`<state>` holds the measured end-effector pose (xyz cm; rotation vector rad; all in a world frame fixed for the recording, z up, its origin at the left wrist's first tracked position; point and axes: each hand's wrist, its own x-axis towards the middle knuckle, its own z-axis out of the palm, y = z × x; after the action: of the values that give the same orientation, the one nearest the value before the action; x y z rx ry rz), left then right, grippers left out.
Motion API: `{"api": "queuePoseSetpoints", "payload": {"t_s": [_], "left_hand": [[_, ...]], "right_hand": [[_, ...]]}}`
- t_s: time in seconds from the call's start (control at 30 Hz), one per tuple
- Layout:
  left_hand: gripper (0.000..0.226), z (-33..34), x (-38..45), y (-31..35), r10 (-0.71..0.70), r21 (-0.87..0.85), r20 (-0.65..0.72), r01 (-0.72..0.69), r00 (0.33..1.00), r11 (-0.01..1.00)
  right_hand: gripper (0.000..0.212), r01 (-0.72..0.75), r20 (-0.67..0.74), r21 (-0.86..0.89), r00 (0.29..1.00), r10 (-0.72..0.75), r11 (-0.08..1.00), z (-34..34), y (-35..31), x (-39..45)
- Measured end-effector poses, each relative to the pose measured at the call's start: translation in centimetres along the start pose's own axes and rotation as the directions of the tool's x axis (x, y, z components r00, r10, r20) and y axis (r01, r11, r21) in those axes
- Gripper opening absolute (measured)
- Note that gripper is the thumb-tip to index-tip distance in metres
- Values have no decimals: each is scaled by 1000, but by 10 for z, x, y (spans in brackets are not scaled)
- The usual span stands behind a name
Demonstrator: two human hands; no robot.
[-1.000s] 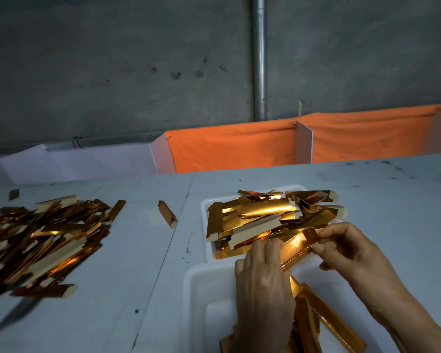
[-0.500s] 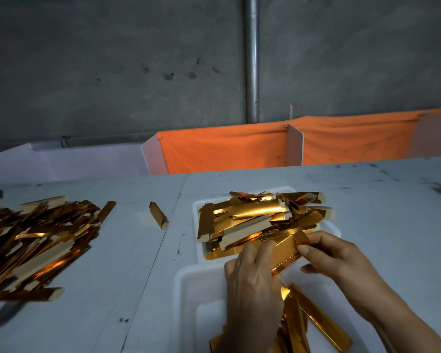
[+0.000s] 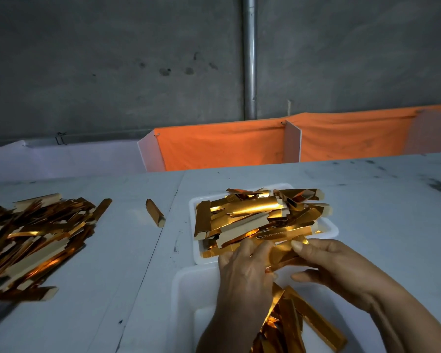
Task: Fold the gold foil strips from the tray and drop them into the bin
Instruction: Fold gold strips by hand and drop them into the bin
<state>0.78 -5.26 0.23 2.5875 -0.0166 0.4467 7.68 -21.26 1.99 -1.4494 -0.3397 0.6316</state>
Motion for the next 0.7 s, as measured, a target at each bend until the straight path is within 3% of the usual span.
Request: {"api": "queuePoseSetpoints", "payload": {"t_s": [0.17,0.27,0.4,0.7], "left_hand": [[42,-5,3,0,62,-6,27,-62,998,998],[40,-3,5,0,4,-105,32,0,999,994],[32,0,2,-1,-69,-338,115,104,991,935],[20,-1,1,0,-93,-434,112,133,989,891]], "right_hand": [[28,-16,21,171,1000,12,985,1,2,-2],[28,26,27,75,999,-28,997,4,2,-2],[28,107,-74,-140,990,-119,984,5,4,2],[32,128,-147,-189,977,-156,974,1,8,4]]}}
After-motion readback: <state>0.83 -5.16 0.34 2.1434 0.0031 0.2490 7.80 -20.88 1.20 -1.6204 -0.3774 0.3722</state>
